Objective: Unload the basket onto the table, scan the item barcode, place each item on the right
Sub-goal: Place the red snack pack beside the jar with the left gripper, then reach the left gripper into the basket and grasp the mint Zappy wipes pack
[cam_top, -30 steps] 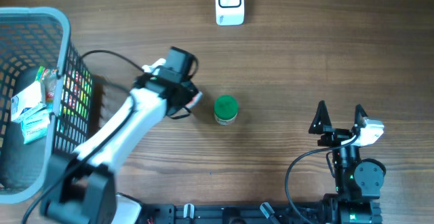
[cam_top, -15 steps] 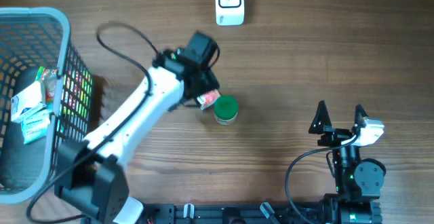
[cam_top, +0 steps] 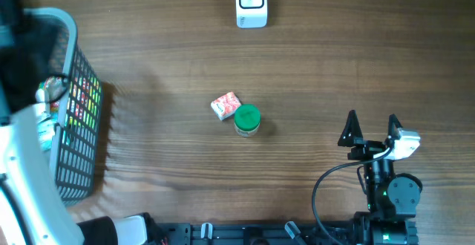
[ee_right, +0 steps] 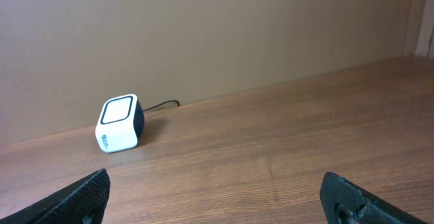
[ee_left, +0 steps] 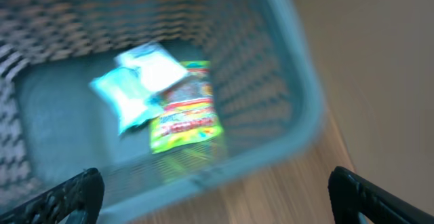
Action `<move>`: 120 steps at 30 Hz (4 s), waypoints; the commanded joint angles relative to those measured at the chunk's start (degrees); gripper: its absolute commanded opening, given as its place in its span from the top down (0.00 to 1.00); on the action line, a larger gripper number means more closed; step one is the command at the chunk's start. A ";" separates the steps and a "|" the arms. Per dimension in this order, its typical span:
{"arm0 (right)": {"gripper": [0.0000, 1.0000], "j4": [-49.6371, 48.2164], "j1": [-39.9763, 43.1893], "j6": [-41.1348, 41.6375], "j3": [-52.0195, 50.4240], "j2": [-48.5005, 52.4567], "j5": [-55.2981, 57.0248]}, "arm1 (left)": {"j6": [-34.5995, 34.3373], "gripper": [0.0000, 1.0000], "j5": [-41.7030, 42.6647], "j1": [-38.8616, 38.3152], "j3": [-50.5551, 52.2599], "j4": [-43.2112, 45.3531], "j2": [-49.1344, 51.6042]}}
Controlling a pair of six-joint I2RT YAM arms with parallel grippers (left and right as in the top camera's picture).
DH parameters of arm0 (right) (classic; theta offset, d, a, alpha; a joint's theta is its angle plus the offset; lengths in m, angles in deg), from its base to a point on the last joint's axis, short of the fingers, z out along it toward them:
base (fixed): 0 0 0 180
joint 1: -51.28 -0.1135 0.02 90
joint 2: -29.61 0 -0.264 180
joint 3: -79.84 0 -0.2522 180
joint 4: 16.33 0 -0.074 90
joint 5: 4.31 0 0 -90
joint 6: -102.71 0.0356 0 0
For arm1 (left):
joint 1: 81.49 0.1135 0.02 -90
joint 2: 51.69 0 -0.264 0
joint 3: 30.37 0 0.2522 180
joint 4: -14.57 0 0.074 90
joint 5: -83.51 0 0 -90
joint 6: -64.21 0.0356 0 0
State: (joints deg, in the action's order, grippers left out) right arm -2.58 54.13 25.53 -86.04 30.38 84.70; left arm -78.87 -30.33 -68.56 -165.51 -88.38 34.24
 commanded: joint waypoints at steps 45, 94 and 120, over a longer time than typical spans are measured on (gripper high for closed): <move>0.00 -0.31 0.22 0.83 -0.07 -0.35 0.74 | -1.33 0.54 9.27 29.38 57.86 47.06 11.72; 0.00 -0.31 0.22 0.81 -0.07 -0.35 0.74 | -4.17 0.39 12.74 29.46 66.47 63.78 11.67; 0.00 -0.31 0.17 0.83 -0.07 -0.35 0.74 | -5.64 0.96 62.49 18.86 59.54 72.26 -45.07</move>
State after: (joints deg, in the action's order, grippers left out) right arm -2.58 54.13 25.53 -86.04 30.38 84.70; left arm -83.81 9.21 -42.88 -105.62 -22.37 -11.11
